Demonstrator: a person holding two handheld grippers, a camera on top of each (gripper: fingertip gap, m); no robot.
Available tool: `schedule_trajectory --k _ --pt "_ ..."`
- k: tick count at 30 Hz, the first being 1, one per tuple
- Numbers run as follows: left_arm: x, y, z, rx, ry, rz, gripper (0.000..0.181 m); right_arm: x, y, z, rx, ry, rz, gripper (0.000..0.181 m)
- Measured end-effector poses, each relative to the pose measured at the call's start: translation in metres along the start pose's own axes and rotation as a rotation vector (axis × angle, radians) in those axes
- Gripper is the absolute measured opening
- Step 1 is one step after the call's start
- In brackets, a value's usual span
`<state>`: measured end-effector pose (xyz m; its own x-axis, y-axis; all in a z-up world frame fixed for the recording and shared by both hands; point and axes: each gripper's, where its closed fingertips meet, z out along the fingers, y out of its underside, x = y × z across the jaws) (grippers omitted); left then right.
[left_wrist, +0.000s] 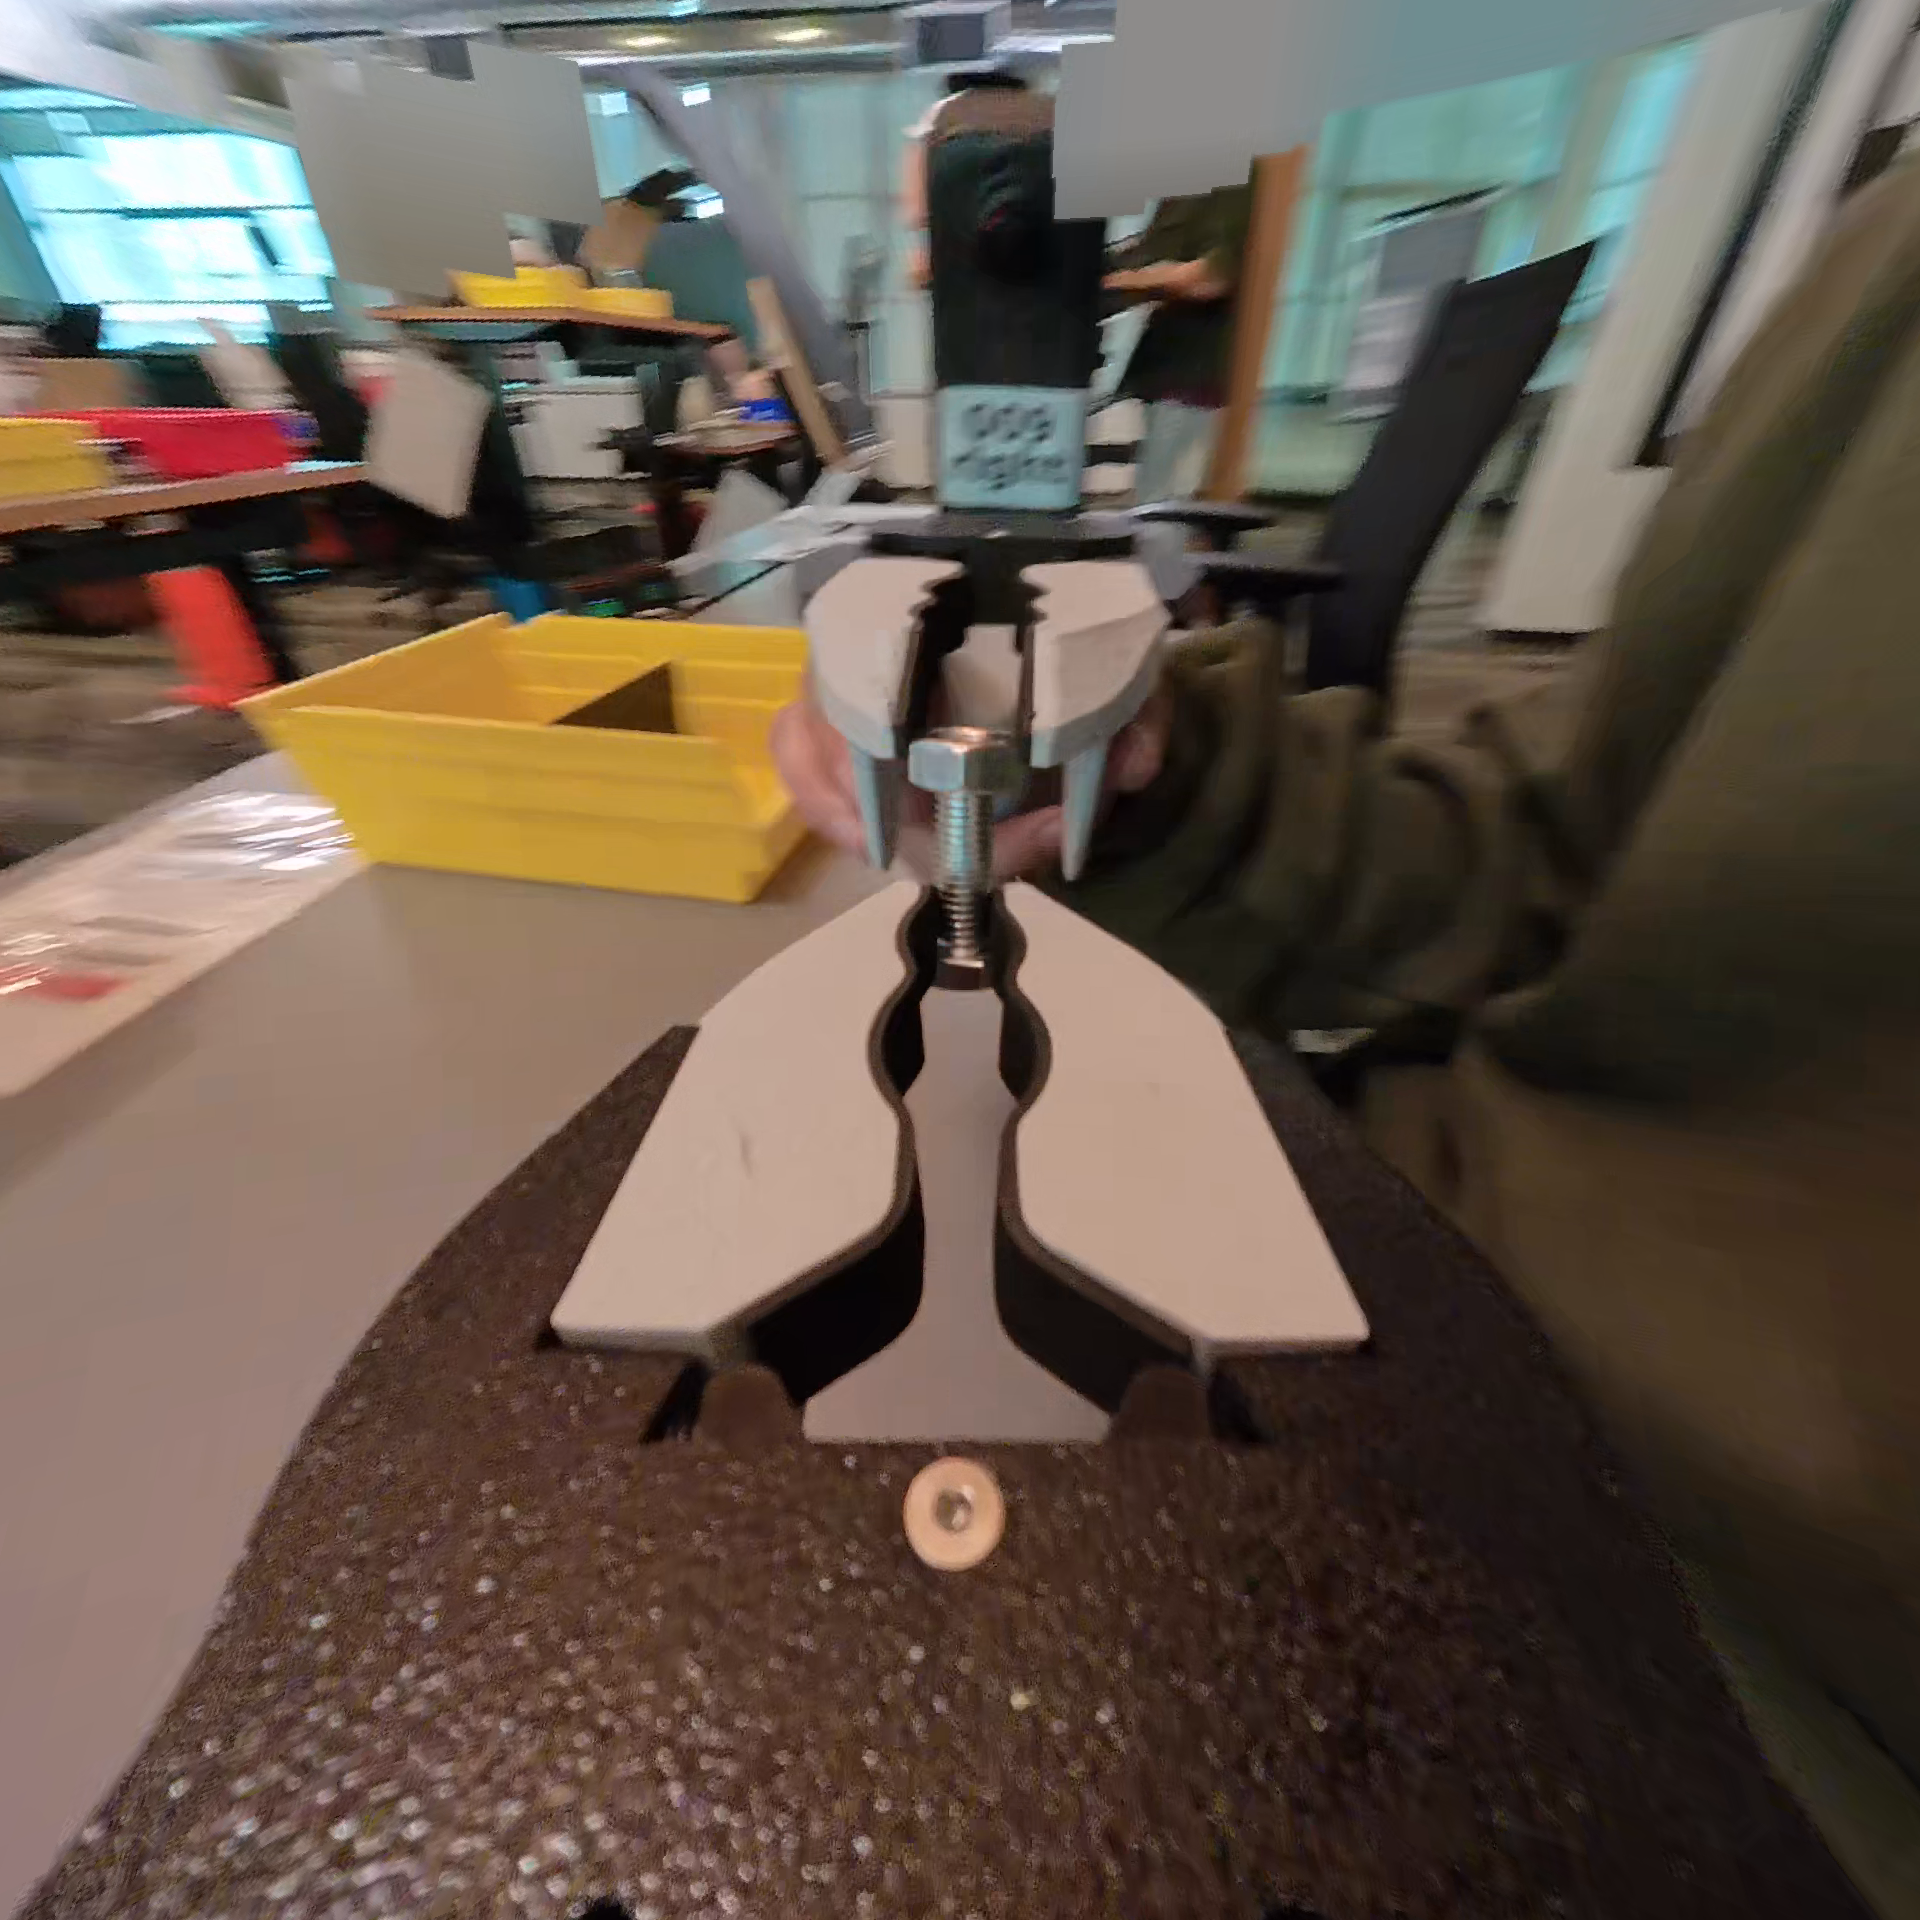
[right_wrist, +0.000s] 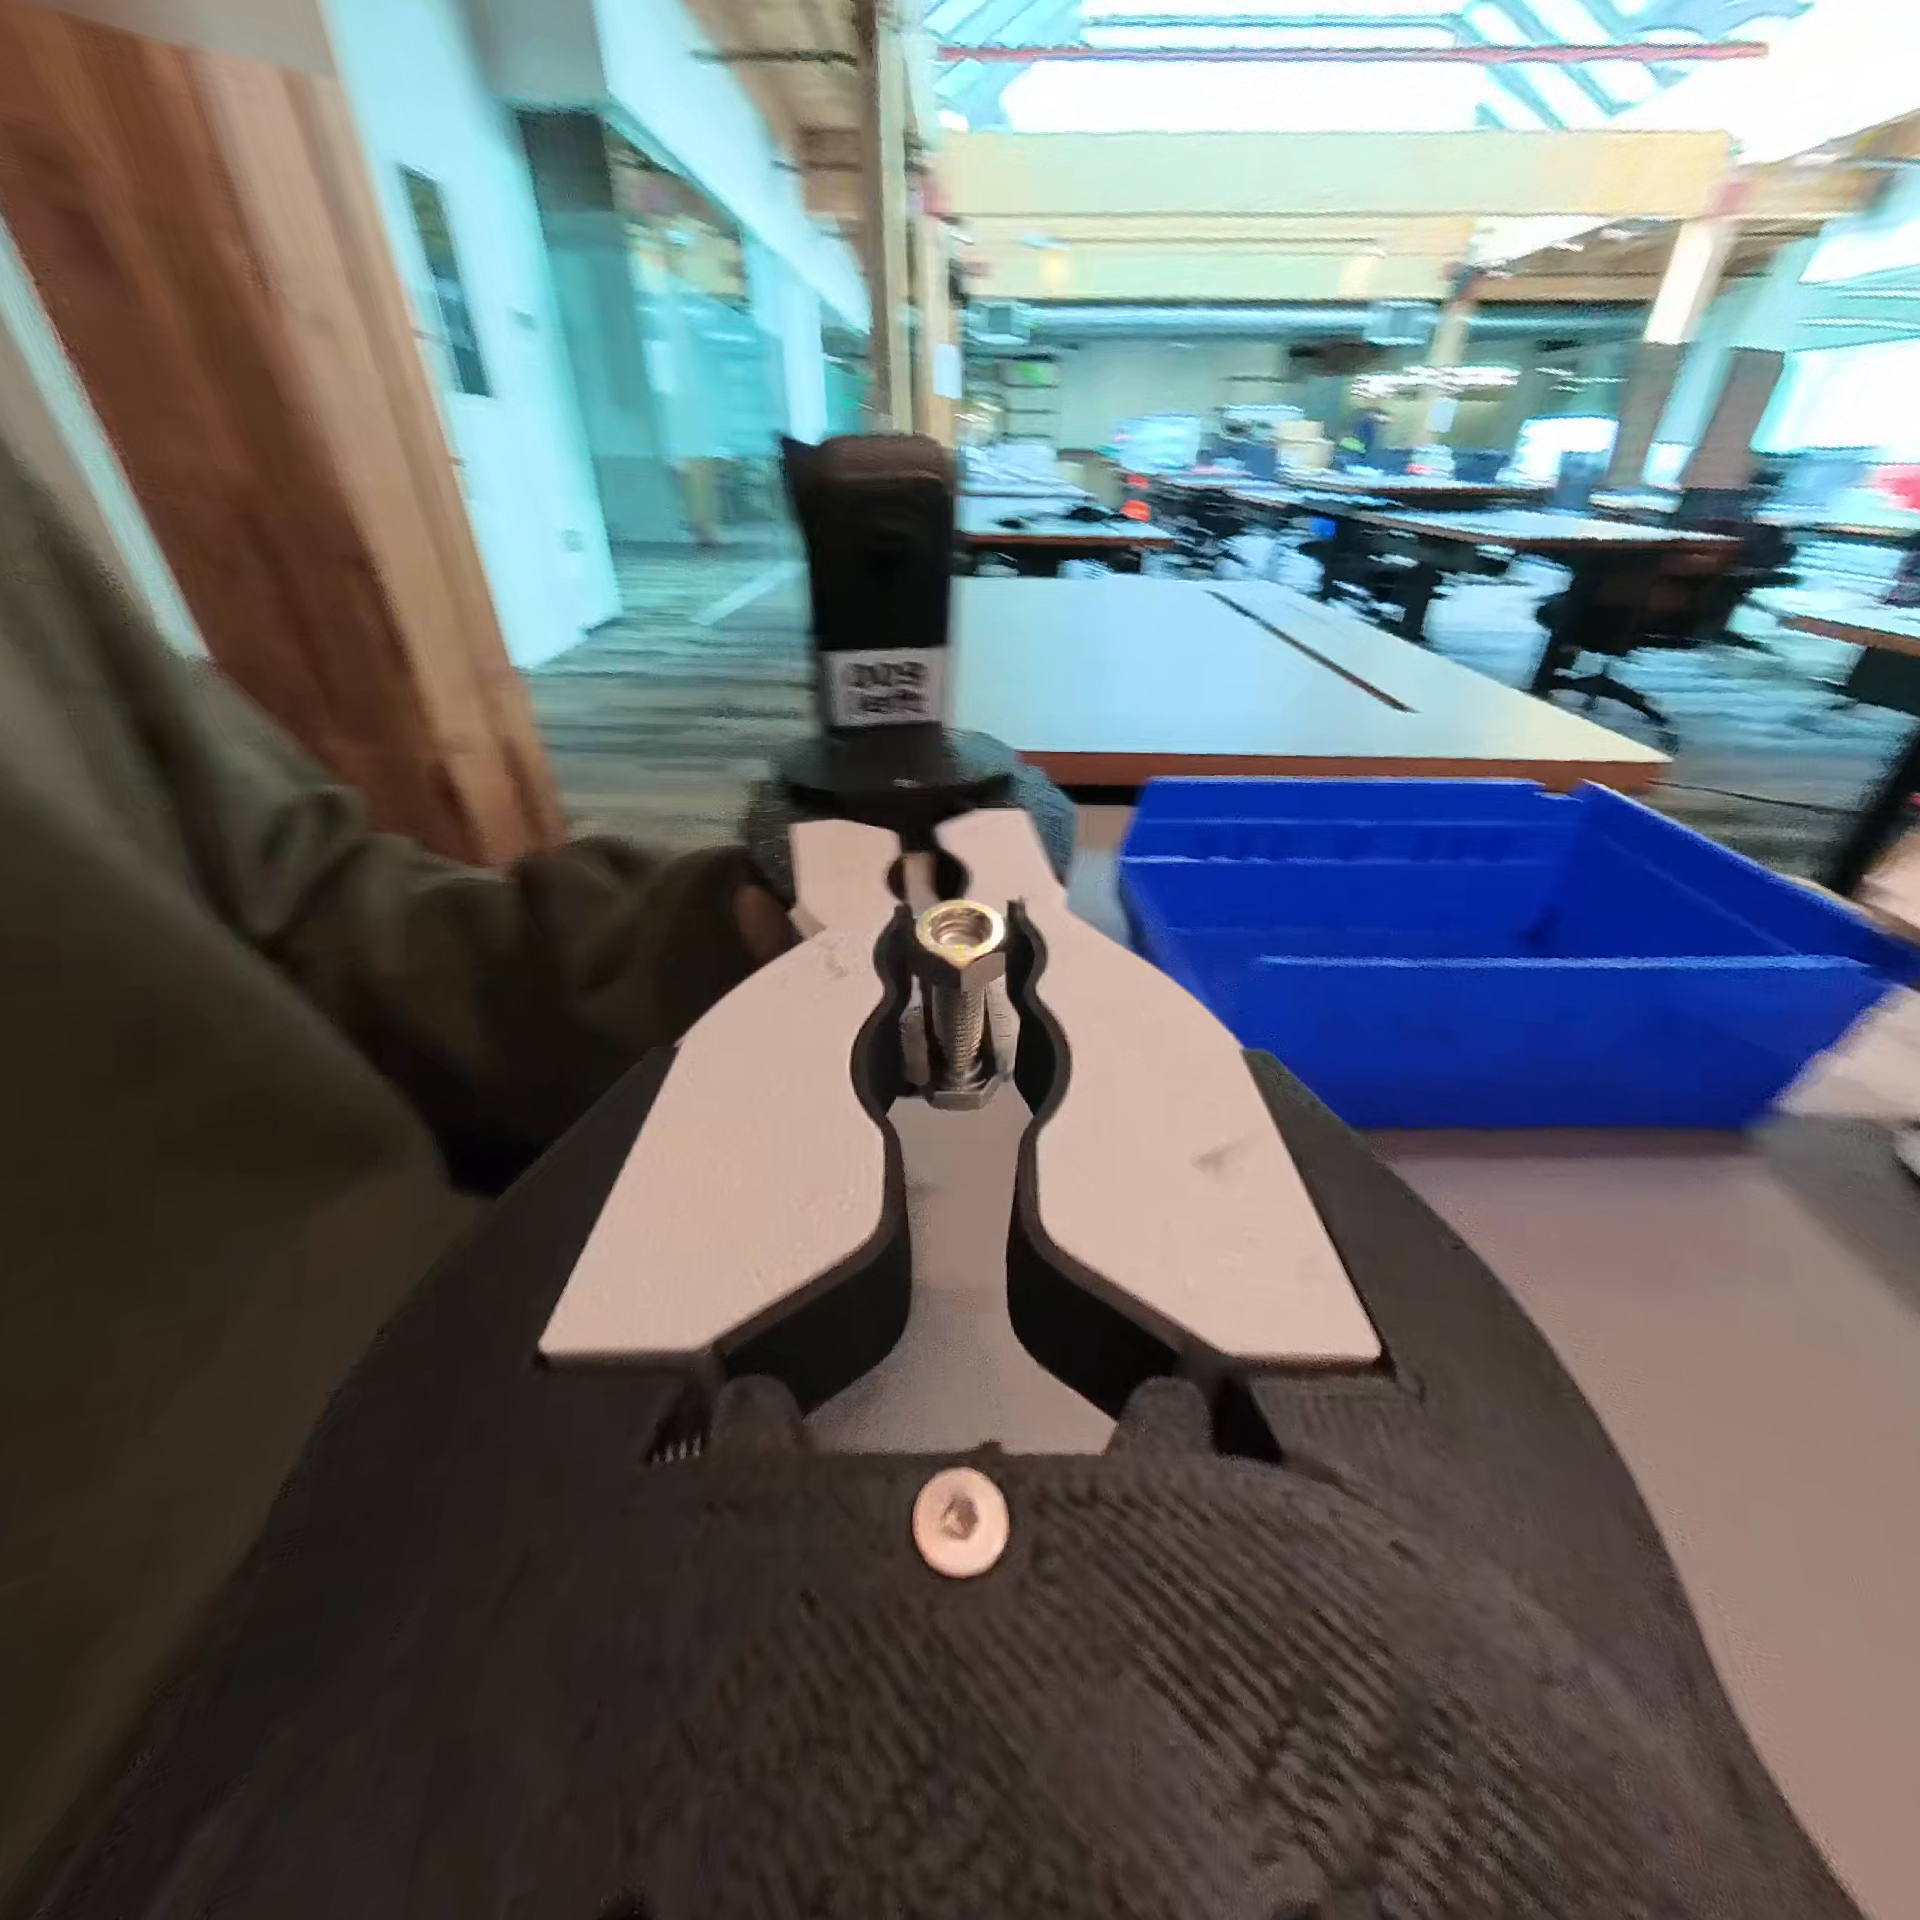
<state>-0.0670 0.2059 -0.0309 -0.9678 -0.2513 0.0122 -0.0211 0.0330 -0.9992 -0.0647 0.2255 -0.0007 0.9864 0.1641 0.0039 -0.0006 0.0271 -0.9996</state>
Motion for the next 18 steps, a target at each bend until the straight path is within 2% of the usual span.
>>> schedule_trajectory --k 3,6,9,10,13,15,18 --pt "0.028 -0.005 0.000 0.043 0.226 -0.051 0.009 -0.026 -0.007 -0.003 0.076 -0.182 0.028 0.017" --pt "0.043 -0.007 0.000 0.086 0.350 -0.081 0.009 -0.042 -0.011 -0.006 0.146 -0.329 0.090 0.017" --pt "0.050 -0.009 0.000 0.140 0.428 -0.133 0.009 -0.050 -0.012 -0.007 0.184 -0.394 0.108 0.017" --pt "0.047 -0.009 0.003 0.156 0.400 -0.129 0.009 -0.051 -0.013 -0.006 0.188 -0.403 0.115 0.017" --pt "0.024 -0.007 0.006 0.162 0.217 -0.100 0.009 -0.033 -0.012 -0.006 0.203 -0.294 0.146 0.017" --pt "0.005 -0.003 0.006 0.133 0.073 -0.082 0.009 -0.012 -0.008 -0.006 0.182 -0.137 0.132 0.017" --pt "-0.019 0.001 0.005 0.071 -0.145 0.008 0.009 0.008 -0.003 -0.004 0.114 0.023 0.092 0.019"
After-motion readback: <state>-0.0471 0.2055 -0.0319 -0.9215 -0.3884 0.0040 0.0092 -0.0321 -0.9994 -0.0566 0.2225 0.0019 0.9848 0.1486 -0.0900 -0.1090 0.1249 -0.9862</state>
